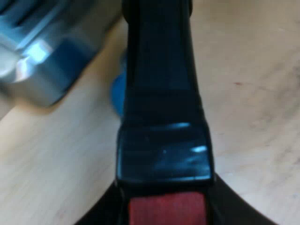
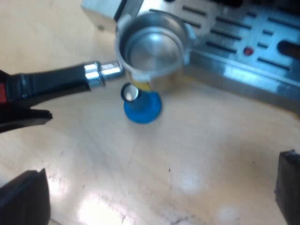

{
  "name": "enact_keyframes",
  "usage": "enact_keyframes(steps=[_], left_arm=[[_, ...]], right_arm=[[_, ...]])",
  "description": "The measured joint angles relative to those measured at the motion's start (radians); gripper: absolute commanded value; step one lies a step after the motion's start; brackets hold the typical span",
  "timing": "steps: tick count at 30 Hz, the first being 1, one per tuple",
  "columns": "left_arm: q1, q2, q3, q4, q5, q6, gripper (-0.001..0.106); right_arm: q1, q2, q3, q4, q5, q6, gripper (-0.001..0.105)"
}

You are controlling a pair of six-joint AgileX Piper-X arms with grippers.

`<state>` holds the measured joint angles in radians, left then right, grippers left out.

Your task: Put the handle in the coffee machine

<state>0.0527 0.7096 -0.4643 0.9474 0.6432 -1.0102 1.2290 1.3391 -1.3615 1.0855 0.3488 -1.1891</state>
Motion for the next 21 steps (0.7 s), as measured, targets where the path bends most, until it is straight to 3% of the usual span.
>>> enact_keyframes(steps=[3,10,17,21], left_arm=[[0.058,-0.002,-0.03,0.044,-0.002,0.024,0.0],[0.126,-0.002,-0.092,0.098,-0.002,0.052,0.0],[0.133,-0.002,-0.096,0.115,-0.002,0.084,0.0],[0.133,-0.002,-0.096,0.118,-0.002,0.097,0.0]], right_arm=[[0.076,-0.002,0.0,-0.002,0.149,0.031,0.105],[0.151,-0.002,0.0,-0.003,0.296,0.091,0.105],[0.158,-0.002,0.0,-0.008,0.296,0.095,0.105],[0.158,0.002,0.0,-0.066,0.311,0.136,0.105]])
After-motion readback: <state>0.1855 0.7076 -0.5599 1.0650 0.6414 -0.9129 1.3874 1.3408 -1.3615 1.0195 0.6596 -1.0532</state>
